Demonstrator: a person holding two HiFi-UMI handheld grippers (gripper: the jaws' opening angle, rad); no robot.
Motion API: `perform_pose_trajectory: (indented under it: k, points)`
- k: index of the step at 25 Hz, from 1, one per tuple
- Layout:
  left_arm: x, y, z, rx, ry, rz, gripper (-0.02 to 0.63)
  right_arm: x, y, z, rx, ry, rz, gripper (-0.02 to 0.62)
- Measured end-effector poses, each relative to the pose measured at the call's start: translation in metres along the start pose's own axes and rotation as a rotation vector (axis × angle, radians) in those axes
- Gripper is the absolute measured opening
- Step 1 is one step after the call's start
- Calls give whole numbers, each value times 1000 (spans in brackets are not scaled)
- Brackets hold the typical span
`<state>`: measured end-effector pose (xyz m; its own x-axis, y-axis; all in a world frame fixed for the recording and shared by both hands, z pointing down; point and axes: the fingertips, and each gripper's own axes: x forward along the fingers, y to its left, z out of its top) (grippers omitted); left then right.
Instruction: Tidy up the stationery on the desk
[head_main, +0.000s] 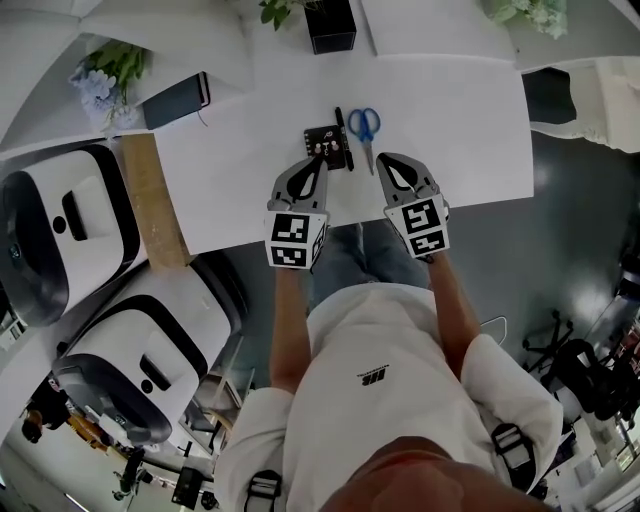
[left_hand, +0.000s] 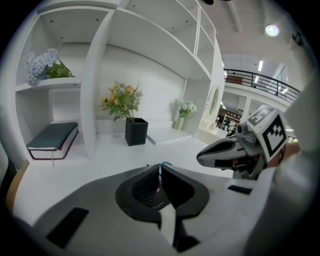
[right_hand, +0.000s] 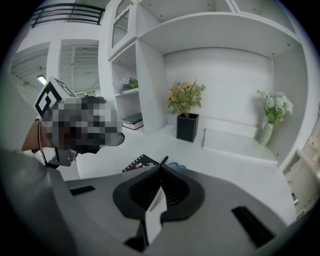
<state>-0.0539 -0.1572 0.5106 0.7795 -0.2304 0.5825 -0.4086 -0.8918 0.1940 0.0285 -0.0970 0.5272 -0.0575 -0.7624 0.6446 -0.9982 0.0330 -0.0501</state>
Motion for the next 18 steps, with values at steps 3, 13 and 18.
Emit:
perform_pose_trajectory:
  k: [3,13,18]
  points:
    - [-7,-3,2,2,2,-2,0,-7,4,5,-5,-11,12,-5]
    - [-22,-11,5,12,3,-18,0,-28,12,18,-3,-30,1,-5]
    - [-27,-17,4,21,13,-33,0,-33,16,19,1,-36,-5,-5]
